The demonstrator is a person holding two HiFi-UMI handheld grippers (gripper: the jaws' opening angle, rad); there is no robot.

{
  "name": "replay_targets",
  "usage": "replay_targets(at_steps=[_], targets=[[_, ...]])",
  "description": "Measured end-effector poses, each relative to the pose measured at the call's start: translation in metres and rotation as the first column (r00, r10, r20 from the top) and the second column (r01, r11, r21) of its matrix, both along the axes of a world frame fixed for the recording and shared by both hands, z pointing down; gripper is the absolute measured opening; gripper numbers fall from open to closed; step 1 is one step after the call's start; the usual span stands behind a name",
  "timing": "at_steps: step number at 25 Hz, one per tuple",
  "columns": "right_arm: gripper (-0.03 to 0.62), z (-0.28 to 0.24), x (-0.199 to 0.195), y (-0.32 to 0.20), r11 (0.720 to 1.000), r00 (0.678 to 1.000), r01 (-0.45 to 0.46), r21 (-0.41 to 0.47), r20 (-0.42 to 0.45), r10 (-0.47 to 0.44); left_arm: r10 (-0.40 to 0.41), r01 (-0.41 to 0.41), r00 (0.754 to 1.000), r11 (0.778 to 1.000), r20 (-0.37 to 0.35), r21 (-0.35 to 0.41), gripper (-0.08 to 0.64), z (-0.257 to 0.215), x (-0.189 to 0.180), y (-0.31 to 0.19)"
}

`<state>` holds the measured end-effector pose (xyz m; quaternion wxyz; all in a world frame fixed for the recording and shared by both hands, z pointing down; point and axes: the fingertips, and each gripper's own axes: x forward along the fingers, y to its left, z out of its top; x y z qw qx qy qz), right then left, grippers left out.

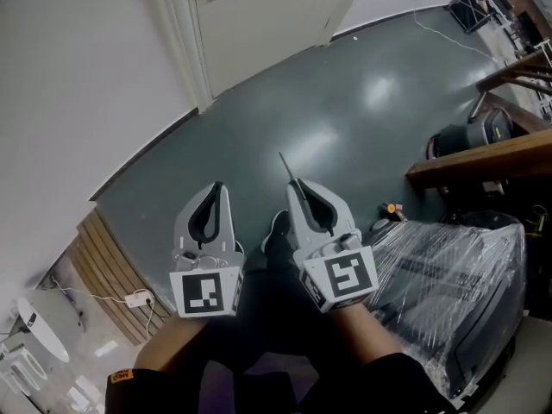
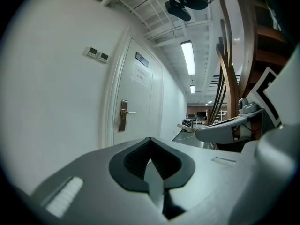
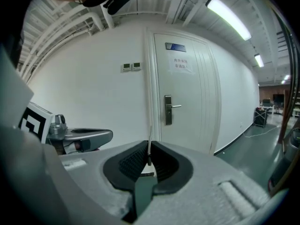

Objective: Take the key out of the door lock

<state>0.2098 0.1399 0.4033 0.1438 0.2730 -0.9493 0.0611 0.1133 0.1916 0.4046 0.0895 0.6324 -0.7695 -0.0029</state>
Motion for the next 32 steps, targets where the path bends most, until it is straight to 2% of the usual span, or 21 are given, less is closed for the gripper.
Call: replay_targets(at_steps=[5,12,19,32], targets=[[0.015,-0.008,0.006,0.017,1.000,1.000,-0.005,0.024,0.014,0.004,-0.007,0.007,1.000,1.000,0.001,0.014,0.018,-0.005,0.000,0.015],[0.015,-0.016,0.022,0.009,1.000,0.998,-0.009,0.030,0.055,0.007,-0.010,0.009,0.999,1.000,0.032,0.026,0.018,-0.017,0.019,0.009],[0.014,-0.019,0.044,-0.009,0.998,0.997,-0.039,0.043,0.068,0.036,0.003,-0.003,0.999,1.000,0.044,0.003,0.018,-0.015,0.046,-0.003],[0.014,-0.028,0.057,-0.008,0.998,0.996,-0.023,0.065,0.089,0.017,-0.014,0.013,0.998,1.000,0.058,0.016,0.018,-0.024,0.057,-0.003]])
